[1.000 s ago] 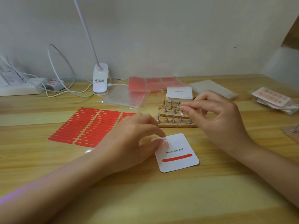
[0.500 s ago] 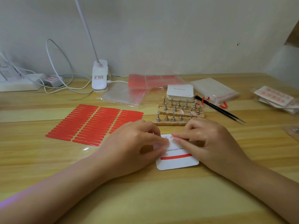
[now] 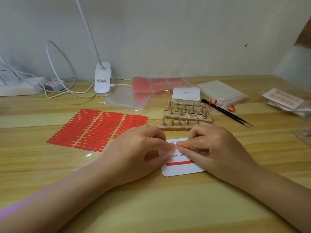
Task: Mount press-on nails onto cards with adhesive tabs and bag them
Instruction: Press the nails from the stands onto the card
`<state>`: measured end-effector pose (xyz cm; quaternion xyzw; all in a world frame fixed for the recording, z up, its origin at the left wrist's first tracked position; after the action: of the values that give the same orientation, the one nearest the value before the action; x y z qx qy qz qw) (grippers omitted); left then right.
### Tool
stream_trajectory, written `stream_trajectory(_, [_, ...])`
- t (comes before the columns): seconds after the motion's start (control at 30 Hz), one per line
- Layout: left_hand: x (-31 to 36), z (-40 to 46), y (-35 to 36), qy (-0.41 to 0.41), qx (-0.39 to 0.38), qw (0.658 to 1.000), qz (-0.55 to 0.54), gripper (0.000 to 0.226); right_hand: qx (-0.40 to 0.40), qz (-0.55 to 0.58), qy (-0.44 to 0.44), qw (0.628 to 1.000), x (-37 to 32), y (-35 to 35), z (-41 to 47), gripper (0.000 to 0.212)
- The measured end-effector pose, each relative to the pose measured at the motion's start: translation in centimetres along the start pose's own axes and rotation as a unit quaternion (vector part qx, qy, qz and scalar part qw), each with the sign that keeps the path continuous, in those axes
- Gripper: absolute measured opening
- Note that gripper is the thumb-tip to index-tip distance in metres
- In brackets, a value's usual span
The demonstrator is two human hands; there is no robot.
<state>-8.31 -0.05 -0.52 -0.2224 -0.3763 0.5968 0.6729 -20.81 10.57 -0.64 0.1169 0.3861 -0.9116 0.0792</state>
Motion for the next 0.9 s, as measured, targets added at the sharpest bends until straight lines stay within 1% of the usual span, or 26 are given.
stream_trajectory(0.07, [-0.01, -0.03, -0.04, -0.004, -0.003, 1.000, -0.002, 0.027, -0.002, -0.001, 0.001, 1.000, 0.07, 0.05, -0.02, 0.017])
stream_trajectory(0.17, [-0.02, -0.07, -0.01, -0.008, 0.002, 1.000, -0.003, 0.021, -0.005, -0.001, 0.004, 1.000, 0.13, 0.06, -0.04, 0.016])
stream_trajectory(0.47, [-0.08, -0.15, 0.07, -0.024, 0.003, 1.000, -0.008, 0.022, -0.021, -0.012, -0.001, 1.000, -0.20, -0.05, 0.02, 0.018])
stream_trajectory(0.6, [-0.07, -0.13, 0.03, -0.027, 0.004, 1.000, -0.009, 0.021, -0.020, -0.052, -0.020, 0.998, -0.49, -0.07, -0.12, 0.036])
stream_trajectory(0.7, [0.07, -0.12, 0.04, -0.024, 0.004, 1.000, -0.007, 0.021, -0.016, -0.062, -0.030, 0.997, -0.71, -0.19, -0.29, 0.040])
stream_trajectory(0.77, [0.13, -0.10, 0.02, -0.021, 0.004, 1.000, -0.006, 0.021, -0.019, -0.055, -0.012, 0.998, -0.57, -0.11, -0.29, 0.041])
stream_trajectory(0.9, [0.12, -0.08, 0.01, -0.022, 0.001, 1.000, -0.009, 0.022, -0.018, 0.027, 0.061, 0.998, 0.16, -0.16, -0.17, 0.044])
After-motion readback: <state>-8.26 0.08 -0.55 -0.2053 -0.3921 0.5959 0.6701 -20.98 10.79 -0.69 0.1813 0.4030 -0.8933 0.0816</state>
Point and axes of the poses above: each hand's wrist, its own z-axis towards the middle knuckle, its own y-axis out of the palm, x = y × z, the point moved 4 cm from there along z, towards the middle knuckle, and after that the axes turned 14 degrees about x, right-handed, at the moved point
